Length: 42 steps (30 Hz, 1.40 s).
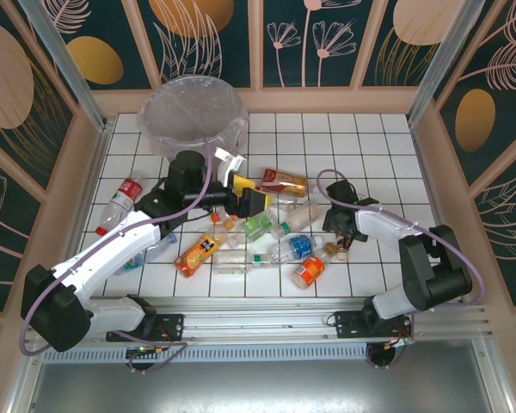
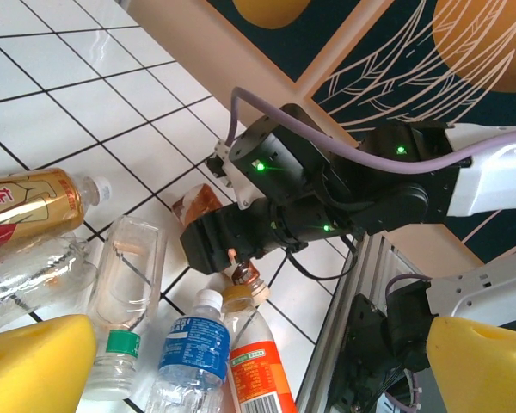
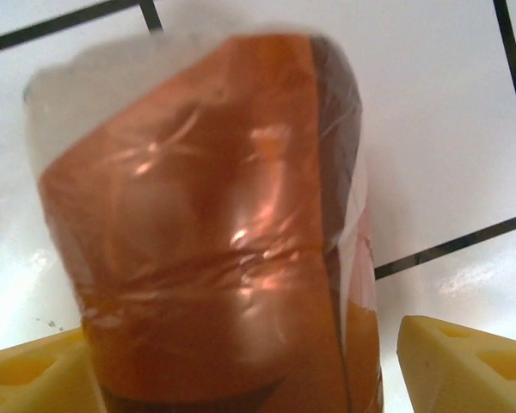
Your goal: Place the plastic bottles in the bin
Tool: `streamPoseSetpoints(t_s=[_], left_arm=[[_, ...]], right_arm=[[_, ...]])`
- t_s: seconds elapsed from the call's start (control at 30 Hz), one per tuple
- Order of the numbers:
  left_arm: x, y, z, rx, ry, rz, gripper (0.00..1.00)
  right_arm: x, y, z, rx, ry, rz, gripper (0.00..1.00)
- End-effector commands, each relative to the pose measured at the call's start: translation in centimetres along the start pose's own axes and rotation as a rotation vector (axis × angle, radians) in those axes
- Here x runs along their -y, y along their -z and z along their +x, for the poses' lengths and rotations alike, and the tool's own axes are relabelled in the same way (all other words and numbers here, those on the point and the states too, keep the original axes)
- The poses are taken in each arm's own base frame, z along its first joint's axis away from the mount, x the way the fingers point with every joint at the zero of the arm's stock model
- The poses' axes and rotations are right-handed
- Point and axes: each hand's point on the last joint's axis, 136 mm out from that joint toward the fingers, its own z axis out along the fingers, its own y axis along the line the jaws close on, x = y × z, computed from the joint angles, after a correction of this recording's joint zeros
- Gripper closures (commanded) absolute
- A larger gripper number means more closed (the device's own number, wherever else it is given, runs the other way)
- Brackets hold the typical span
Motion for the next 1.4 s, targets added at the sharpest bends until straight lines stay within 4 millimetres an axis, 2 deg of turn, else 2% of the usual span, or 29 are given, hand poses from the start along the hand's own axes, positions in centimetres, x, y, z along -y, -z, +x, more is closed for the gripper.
streamPoseSetpoints(t_s=[0.0, 0.43, 0.63, 0.8, 1.0, 1.17, 1.37], left_arm=[[1.0, 0.5, -0.5, 0.027, -0.016, 0.024, 0.02], [1.1, 0.4, -0.9, 0.038, 0.010, 0.029, 0.02], [1.1, -0.1, -1.5, 0.058, 0.062, 0.049, 0.01], [0.5, -0.8, -1.9, 0.071, 0.112, 0.050, 0.02], [0.4, -1.6, -2.9, 0.110, 0.171, 0.082, 0.01], [0.3, -2.1, -4.1, 0.152, 0.193, 0.103, 0.01], [0.6, -3.7, -4.5, 0.149, 0.202, 0.138, 0.02]], right_arm=[[0.7, 0.2, 1.2, -0.025, -0.007, 0.021, 0.22], [0.7, 0.6, 0.6, 0.026, 0.010, 0.028, 0.41], [0.8, 2.0, -0.9, 0.096, 0.014, 0.017, 0.46], [0.0, 4.9, -3.0, 0.190, 0.028, -0.055, 0.46], [-3.3, 10.0, -5.3, 0.312, 0.072, -0.302, 0.47], [-7.3, 14.2, -5.6, 0.370, 0.164, -0.550, 0.47], [-11.2, 18.8, -5.0, 0.405, 0.241, -0.793, 0.47]])
